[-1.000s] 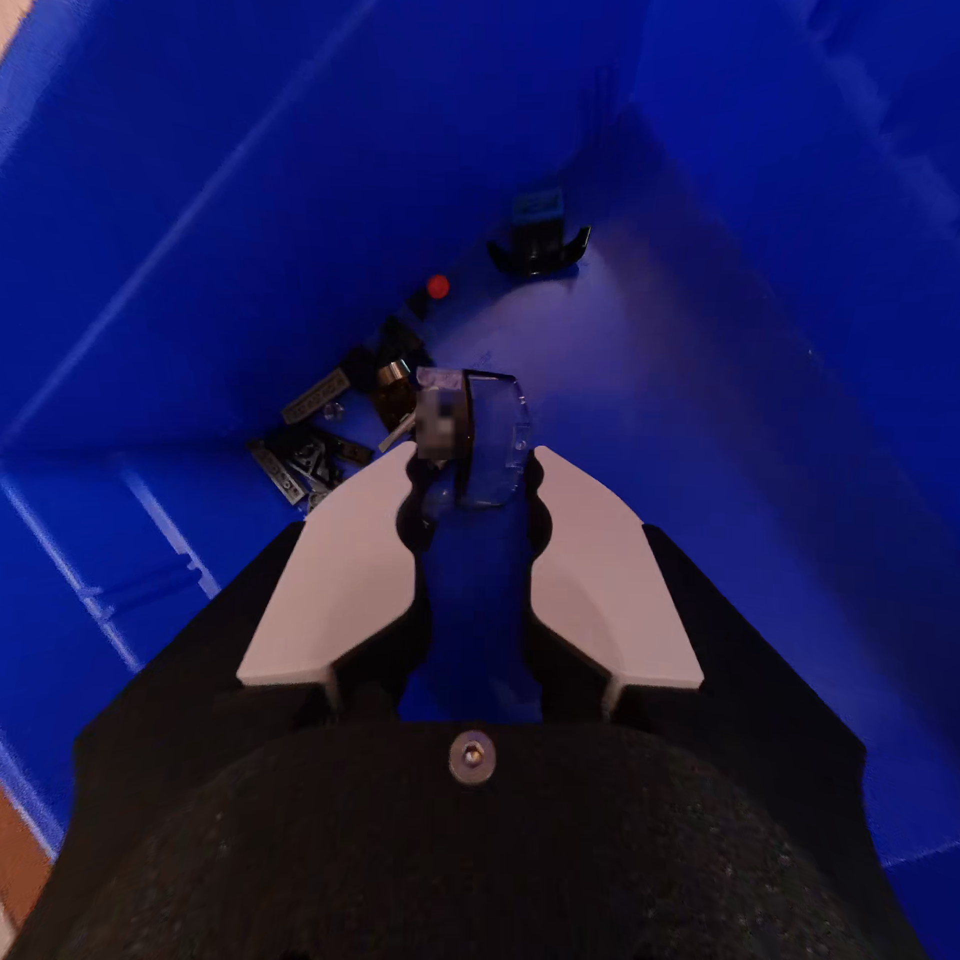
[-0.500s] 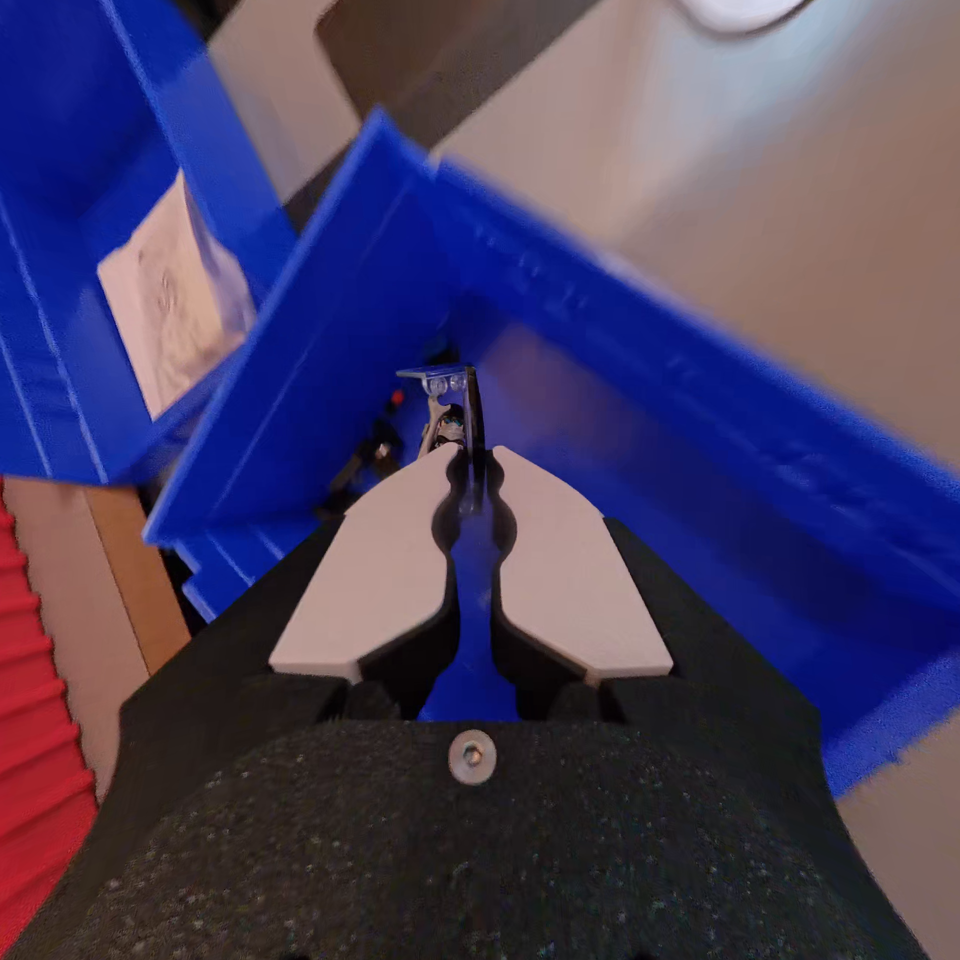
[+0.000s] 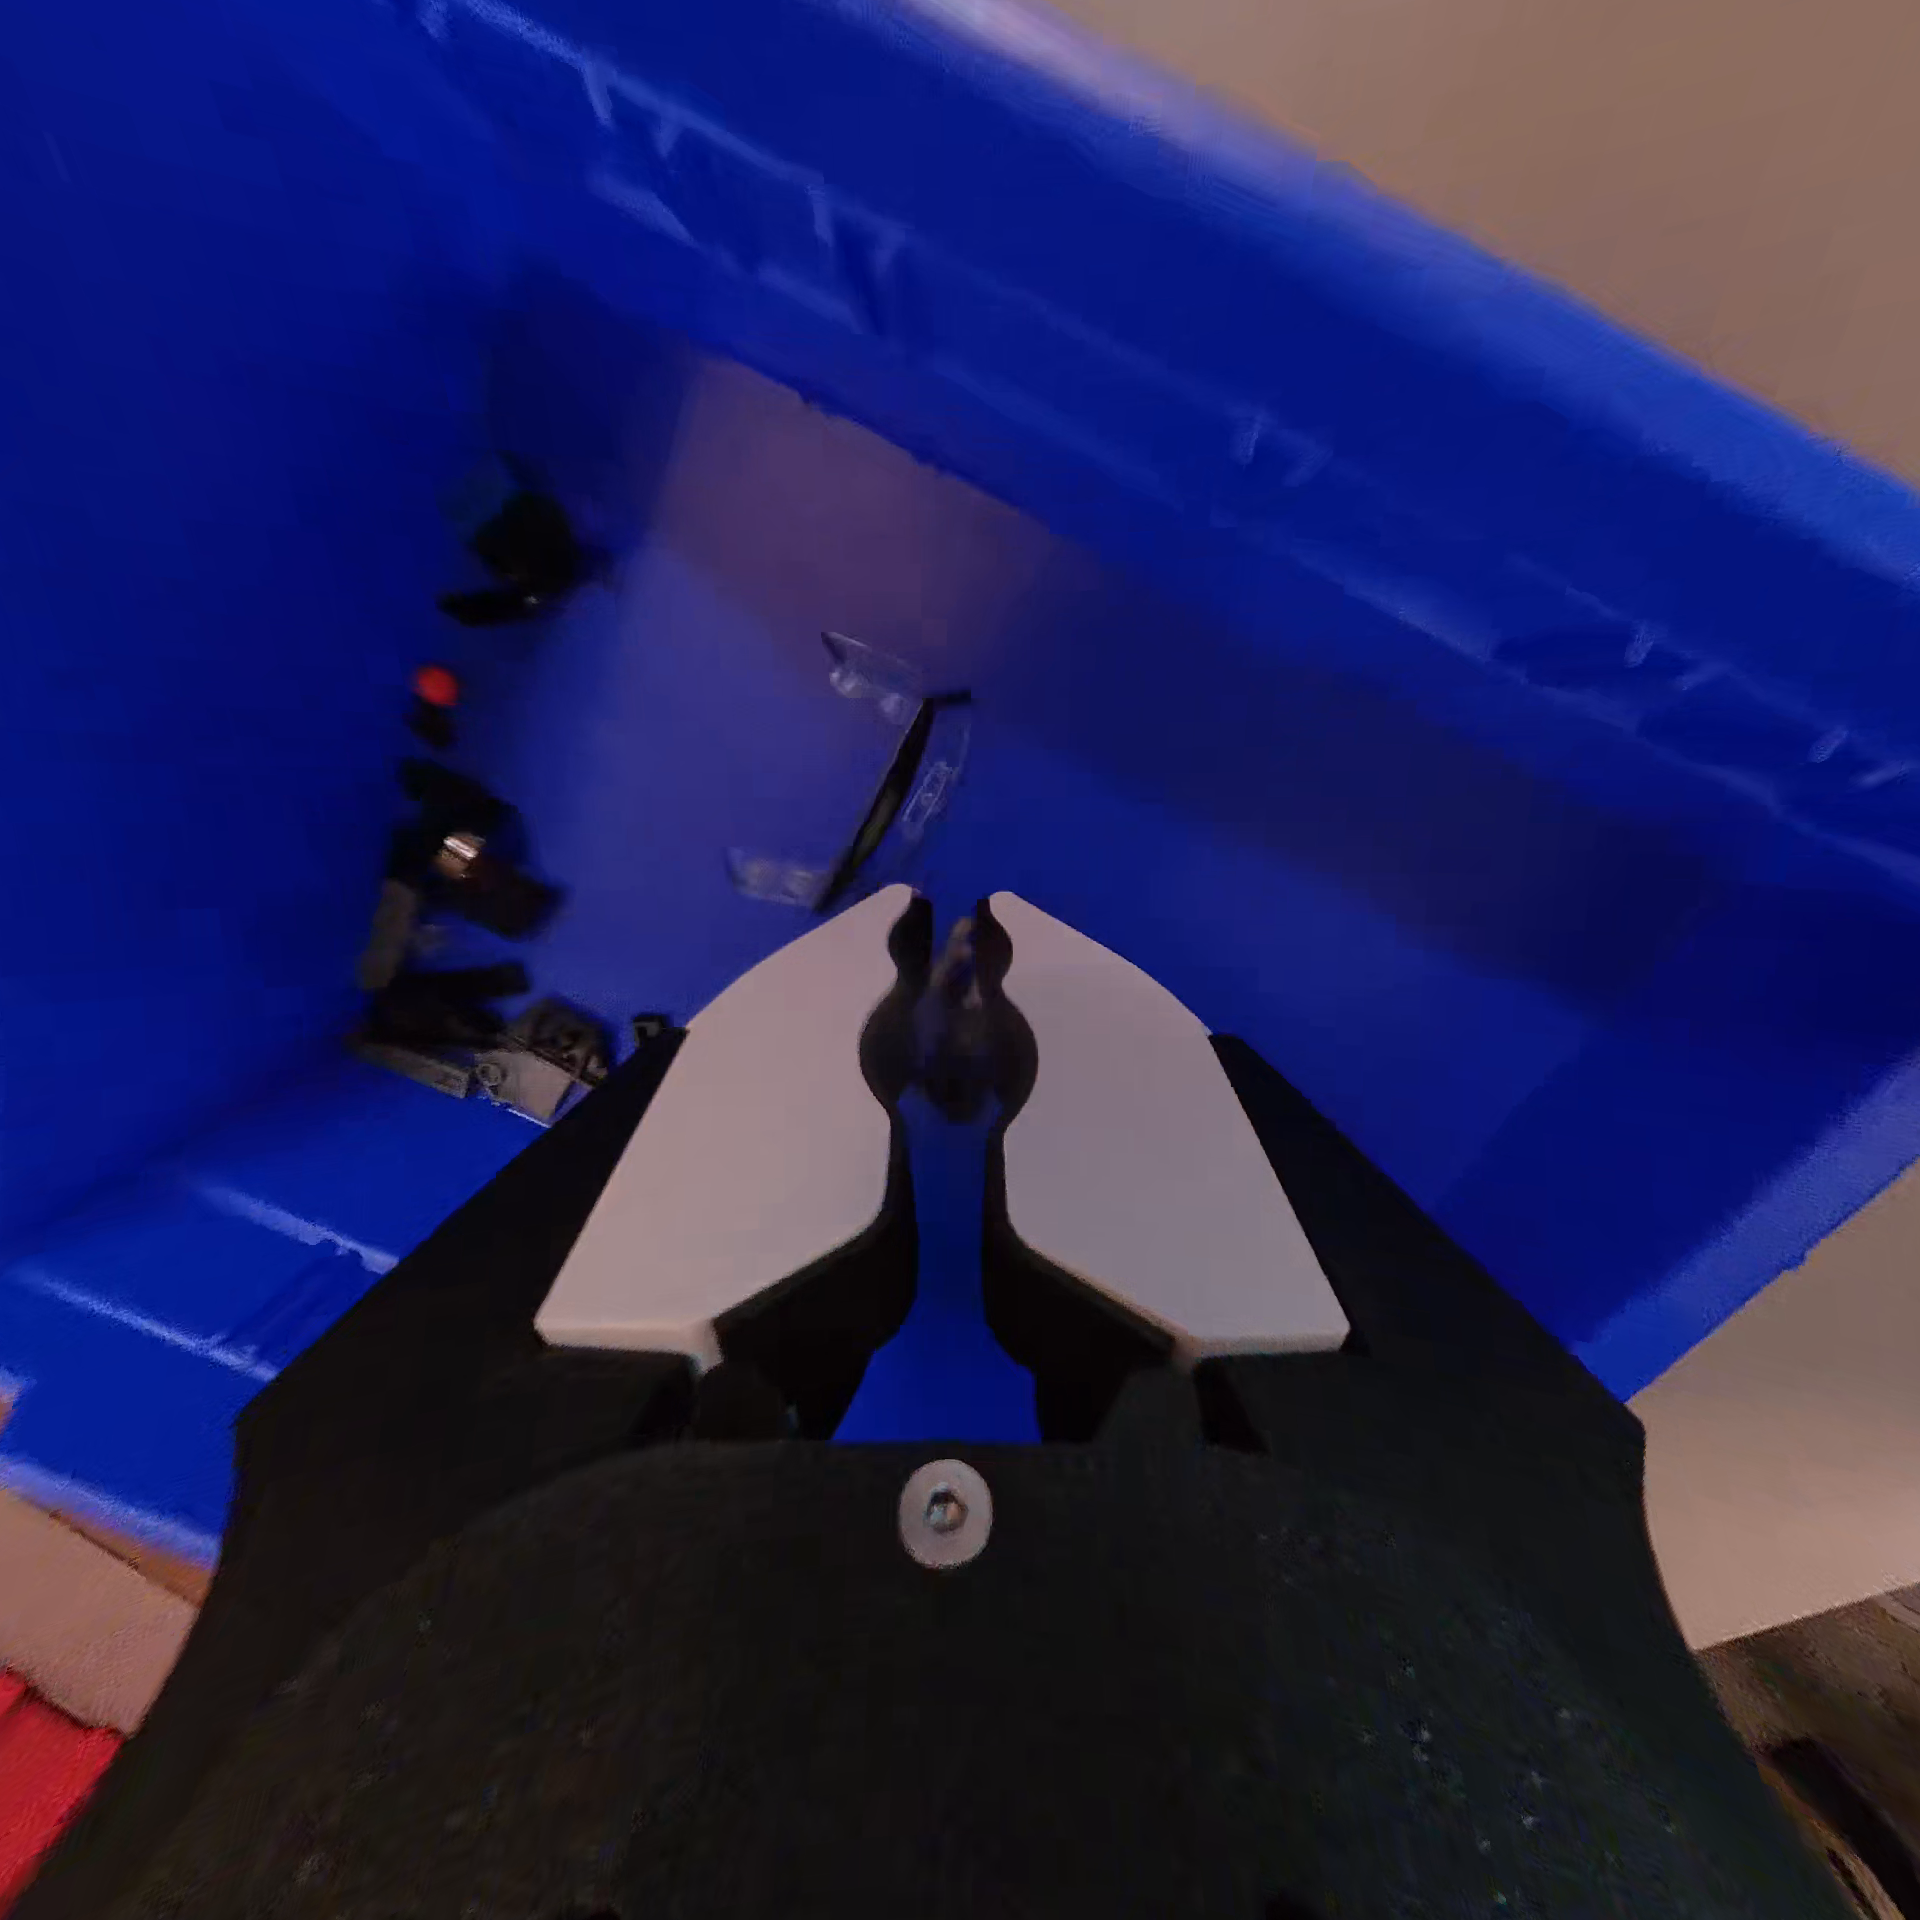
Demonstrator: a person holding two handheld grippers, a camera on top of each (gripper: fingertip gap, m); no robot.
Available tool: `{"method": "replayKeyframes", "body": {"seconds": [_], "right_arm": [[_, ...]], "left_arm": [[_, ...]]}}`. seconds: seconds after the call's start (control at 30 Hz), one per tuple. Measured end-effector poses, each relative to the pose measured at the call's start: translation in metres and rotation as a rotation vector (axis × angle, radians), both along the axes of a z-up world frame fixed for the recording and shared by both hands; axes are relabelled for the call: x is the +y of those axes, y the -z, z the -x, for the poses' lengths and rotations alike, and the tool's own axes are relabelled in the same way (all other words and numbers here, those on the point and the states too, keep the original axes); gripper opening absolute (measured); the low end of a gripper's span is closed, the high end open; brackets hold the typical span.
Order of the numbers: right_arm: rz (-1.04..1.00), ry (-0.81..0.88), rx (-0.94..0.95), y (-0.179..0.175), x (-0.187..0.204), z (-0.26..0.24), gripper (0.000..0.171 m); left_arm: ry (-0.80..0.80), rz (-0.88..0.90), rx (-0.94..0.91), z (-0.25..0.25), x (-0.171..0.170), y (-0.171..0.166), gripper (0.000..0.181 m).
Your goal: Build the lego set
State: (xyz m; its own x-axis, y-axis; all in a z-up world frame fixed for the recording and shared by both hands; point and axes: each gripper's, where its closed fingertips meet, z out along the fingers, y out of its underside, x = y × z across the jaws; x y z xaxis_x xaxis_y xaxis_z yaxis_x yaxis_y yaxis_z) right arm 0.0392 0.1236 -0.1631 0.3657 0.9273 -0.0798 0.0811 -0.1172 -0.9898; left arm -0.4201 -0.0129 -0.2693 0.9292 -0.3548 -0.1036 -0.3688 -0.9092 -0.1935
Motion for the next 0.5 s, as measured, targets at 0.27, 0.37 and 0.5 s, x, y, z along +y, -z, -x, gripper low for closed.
{"method": "replayKeyframes", "body": {"seconds": [0.27,0.37,0.5], "right_arm": [[-0.001,-0.017,-0.037,0.009,-0.003,0.005,0.015],[0.002,-0.022,-0.047,0.011,-0.004,0.008,0.015],[-0.007,-0.025,-0.058,0.011,-0.006,0.008,0.015]], "left_arm": [[0.006,-0.019,0.006,0.010,0.000,-0.003,0.032],[0.010,0.020,0.051,0.013,0.002,0.008,0.043],[-0.097,0.054,0.015,0.015,0.008,0.024,0.062]]}}
